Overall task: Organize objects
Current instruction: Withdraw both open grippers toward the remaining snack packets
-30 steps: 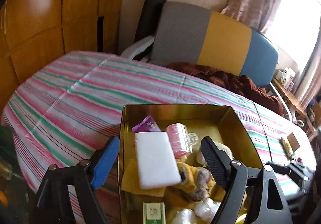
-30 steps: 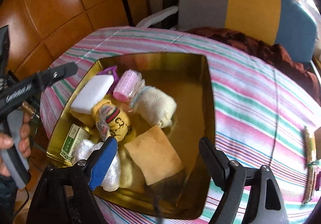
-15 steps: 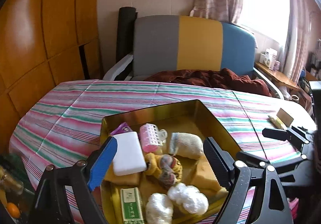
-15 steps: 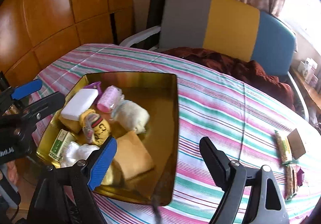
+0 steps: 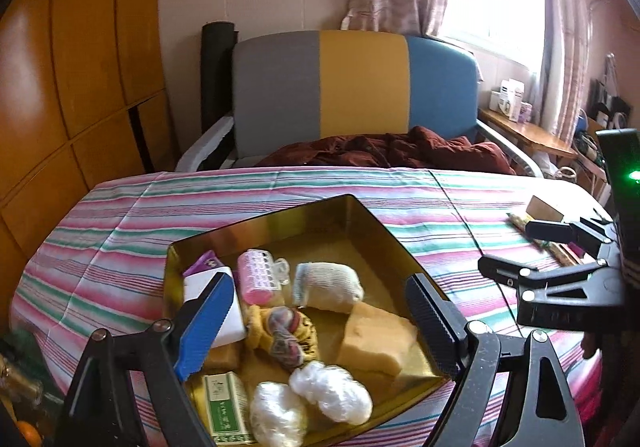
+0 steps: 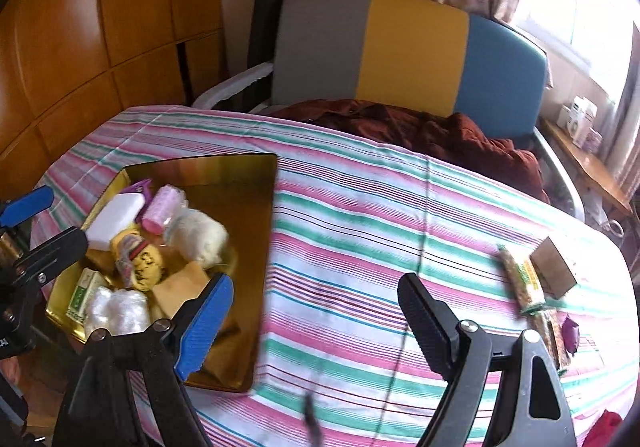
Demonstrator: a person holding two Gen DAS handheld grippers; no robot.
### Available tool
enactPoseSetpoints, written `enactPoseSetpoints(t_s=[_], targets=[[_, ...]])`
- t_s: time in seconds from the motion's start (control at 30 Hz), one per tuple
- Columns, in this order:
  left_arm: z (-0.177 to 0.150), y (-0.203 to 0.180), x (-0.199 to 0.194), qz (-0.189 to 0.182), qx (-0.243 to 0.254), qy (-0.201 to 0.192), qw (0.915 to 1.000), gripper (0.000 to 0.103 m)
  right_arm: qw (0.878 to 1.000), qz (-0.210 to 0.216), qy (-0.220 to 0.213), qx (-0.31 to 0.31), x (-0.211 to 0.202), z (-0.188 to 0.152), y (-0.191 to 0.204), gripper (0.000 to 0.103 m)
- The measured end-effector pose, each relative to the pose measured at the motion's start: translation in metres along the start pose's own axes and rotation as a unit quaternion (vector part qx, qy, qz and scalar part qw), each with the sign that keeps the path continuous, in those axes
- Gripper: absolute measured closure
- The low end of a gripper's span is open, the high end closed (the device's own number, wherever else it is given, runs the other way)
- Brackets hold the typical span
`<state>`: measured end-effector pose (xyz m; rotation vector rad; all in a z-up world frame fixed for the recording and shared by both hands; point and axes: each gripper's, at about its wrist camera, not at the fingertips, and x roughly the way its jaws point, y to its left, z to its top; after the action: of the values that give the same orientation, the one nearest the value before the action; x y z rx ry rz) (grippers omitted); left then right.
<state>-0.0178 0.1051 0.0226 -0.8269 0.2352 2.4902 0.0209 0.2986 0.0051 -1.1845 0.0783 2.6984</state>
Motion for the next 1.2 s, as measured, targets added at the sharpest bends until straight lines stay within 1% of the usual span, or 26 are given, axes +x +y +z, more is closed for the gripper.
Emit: enactPoseSetpoints(t_s=[0.2, 0.4, 0.57, 0.7, 0.8, 0.9, 0.93, 1.1, 1.13, 1.2], targets=[[0.002, -0.017, 0.005, -0.014, 0.018, 0.004, 0.9997, 0.015, 0.999, -0.020, 0.010, 0.042, 0.000, -0.007, -0.041, 0.017], [0.007, -0.036, 0.010, -0.029, 0.035, 0.006, 0.9989, 0.015, 0.994, -0.048, 0.016, 0.096, -0.003, -0.014, -0.094, 0.017], [0.009, -0.051, 0.015, -0.043, 0.050, 0.010, 0.9978, 0.015, 0.986, -0.076, 0.013, 0.149, -0.012, -0.019, -0.146, 0.017], [0.010, -0.065, 0.020, -0.057, 0.060, 0.017, 0.9964, 0.015, 0.976, -0.099, 0.006, 0.193, -0.020, -0.024, -0.187, 0.017], [0.010, -0.075, 0.024, -0.068, 0.068, 0.021, 0.9951, 0.015, 0.966, -0.120, 0.001, 0.231, -0.028, -0.033, -0.222, 0.017], [0.010, -0.085, 0.029, -0.080, 0.075, 0.027, 0.9935, 0.015, 0.950, -0.140, -0.006, 0.278, -0.038, -0.047, -0.259, 0.017], [0.010, -0.089, 0.031, -0.084, 0.078, 0.030, 0.9929, 0.015, 0.946, -0.146, -0.007, 0.289, -0.040, -0.050, -0.266, 0.017], [0.011, -0.109, 0.038, -0.101, 0.092, 0.038, 0.9899, 0.015, 0.912, -0.177, -0.018, 0.370, -0.049, -0.078, -0.323, 0.017], [0.011, -0.113, 0.039, -0.104, 0.095, 0.040, 0.9892, 0.015, 0.903, -0.180, -0.020, 0.391, -0.049, -0.086, -0.335, 0.017], [0.013, -0.122, 0.043, -0.113, 0.101, 0.044, 0.9875, 0.015, 0.885, -0.163, -0.022, 0.435, -0.047, -0.100, -0.352, 0.017]])
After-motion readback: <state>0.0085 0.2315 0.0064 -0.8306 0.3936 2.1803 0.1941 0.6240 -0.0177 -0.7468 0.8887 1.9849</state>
